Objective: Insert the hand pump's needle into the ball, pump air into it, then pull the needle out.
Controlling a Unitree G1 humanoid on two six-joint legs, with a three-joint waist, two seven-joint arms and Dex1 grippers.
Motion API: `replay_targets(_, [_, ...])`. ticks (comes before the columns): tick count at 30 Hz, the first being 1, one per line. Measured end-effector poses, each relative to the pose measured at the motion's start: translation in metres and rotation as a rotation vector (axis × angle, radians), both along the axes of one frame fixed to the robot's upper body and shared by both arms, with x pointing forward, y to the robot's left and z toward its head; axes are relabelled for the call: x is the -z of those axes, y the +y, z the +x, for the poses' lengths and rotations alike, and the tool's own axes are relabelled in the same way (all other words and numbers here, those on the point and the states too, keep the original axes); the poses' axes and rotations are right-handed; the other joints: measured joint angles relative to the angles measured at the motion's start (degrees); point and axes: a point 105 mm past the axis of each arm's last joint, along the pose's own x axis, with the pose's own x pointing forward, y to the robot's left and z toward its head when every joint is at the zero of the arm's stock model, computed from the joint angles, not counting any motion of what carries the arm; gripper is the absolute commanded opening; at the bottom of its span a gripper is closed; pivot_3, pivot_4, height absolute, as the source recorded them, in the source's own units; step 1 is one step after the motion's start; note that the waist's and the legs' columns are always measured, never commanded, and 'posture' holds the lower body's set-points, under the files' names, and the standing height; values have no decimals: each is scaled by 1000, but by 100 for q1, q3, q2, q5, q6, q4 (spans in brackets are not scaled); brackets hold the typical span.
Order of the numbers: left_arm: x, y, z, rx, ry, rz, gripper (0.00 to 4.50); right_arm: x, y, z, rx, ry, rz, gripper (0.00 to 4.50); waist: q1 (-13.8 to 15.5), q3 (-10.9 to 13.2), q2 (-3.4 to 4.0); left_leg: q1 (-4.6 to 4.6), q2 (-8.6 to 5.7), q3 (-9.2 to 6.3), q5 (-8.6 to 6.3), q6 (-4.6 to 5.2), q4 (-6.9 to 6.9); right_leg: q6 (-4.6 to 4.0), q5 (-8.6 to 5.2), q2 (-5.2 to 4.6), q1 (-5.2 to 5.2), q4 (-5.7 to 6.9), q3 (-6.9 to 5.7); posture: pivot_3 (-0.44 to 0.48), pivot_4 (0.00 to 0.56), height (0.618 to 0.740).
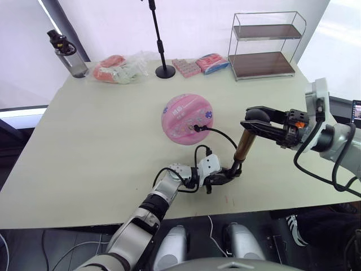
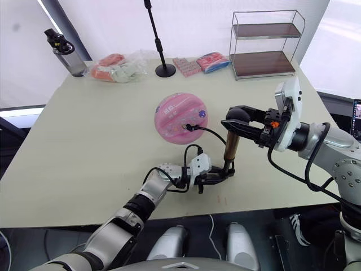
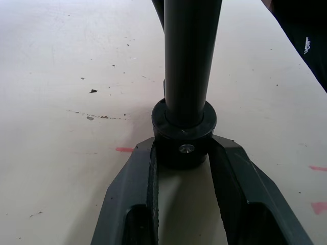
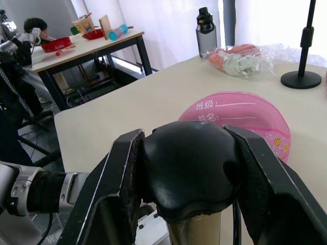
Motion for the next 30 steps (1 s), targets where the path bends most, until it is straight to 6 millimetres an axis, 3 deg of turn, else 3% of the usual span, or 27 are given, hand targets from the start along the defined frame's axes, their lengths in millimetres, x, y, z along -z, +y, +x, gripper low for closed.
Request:
replay_targets(13, [0, 0, 0, -1, 0, 0, 1093, 8, 1, 1, 6, 2, -1, 1878, -2, -3, -2, 2, 0, 0, 0, 0, 1, 0, 0, 0, 0, 3, 0, 0, 150, 731])
replay_targets(21, [2, 1, 0, -7, 1, 8, 1093, 51, 4, 4, 9, 48, -42, 1878, -13, -30, -20, 11, 1, 4, 0, 0, 2, 2, -1, 2, 5, 8, 6, 0, 150, 731])
replay_targets(27, [4, 3, 0, -16, 5, 13, 1093, 97, 7, 9, 35, 75, -60, 1878, -15, -59, -30, 23, 10, 5, 0, 0, 4, 2, -3, 15, 5, 25, 11, 0, 150, 731])
replay_targets(30, [5, 4, 0, -21, 6, 18, 1093, 100, 9, 8, 24, 48, -58, 1878, -19, -66, -29, 41, 12, 7, 0, 0, 4, 2, -4, 17, 20, 28, 14, 0, 150, 731])
